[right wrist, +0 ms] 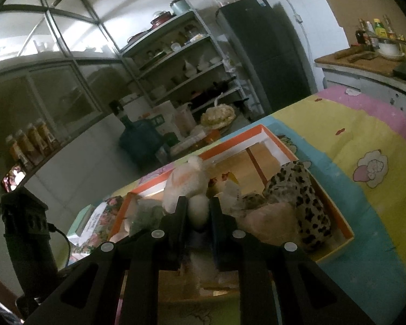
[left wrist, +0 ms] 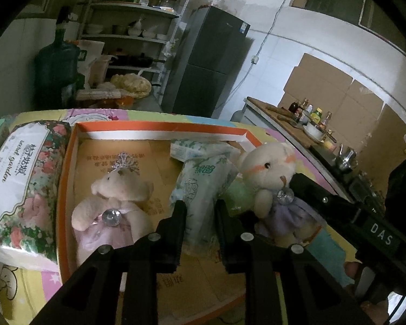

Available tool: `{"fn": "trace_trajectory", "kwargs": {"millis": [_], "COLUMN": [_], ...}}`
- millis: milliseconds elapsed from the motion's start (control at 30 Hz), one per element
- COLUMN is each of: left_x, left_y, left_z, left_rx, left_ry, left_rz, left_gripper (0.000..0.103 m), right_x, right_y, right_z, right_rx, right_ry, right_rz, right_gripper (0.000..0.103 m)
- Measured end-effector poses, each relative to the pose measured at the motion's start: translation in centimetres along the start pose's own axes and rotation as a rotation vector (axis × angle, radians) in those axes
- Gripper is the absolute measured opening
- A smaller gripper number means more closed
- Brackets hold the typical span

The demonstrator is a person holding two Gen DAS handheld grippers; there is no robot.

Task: Organize soft objects
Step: 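Open the left tool releasing the cloth while the right tool releases the teddy bear into the tray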

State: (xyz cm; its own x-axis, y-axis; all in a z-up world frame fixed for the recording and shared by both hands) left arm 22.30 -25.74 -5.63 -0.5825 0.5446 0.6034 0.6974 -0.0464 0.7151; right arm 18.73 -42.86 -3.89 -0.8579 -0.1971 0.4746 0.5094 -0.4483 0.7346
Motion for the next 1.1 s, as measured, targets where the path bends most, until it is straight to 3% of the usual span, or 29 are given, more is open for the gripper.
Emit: {"fn": "trace_trajectory", "kwargs": {"millis": [67, 200, 267, 400, 833, 967, 1100], "left_x": [0.1, 0.5, 0.7, 1.4, 5.0, 6.5, 8.4], "left_y": [0.0, 0.1, 0.1, 0.2, 0.3, 0.3, 0.3], "left_z": [0.1, 0.4, 0.6, 0.5, 0.2, 0.7, 1.6], "left_rx": [0.012, 0.038, 0.048, 0.044, -0.02, -0.034, -0.042], "left_ry": [-0.006, -0.033, -0.036, -0.023, 0.02, 0.047, 0.09], "left_rz": [0.002, -0.006, -0.012, -0.042, -0.121, -0.152, -0.184], "left_gripper": [0.03, 0.053, 0.057, 0.058, 0.06, 0.071, 0.072], "right_x": [0.0, 0.1, 0.3, 0.7, 2.5, 3.2, 3.6], "right_y": [0.0, 0.0, -0.1, -0.1, -0.2, -0.3, -0.5], "right_z": [-0.1, -0.1, 0.0, 0.1, 1.5, 2.4, 4.0], "right_rx": [-0.002, -0.008, -0.007, -0.003, 0.017, 0.03, 0.055], "right_ry": [0.001, 0.0, -0.002, -0.007, -0.037, -0.028, -0.014], "right_rz": [0.0, -0.005, -0.009, -0.023, -0.056, -0.063, -0.066], "right_gripper": [0.019, 0.03, 0.033, 0.049, 0.059, 0.064, 0.066]}}
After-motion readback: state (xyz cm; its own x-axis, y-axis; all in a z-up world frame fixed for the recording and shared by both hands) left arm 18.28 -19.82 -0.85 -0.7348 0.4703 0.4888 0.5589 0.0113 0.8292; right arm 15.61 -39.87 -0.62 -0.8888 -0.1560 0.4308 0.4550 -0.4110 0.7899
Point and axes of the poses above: each gripper's, at about its wrist camera, not at the fingertips, and x roughly against the way its jaws point, z to its left, y to its top, the point moved 2 cm from there along -x, roughly the way its jaws point, and after that the axes turned 1 degree about -y, right-handed, at the moved point
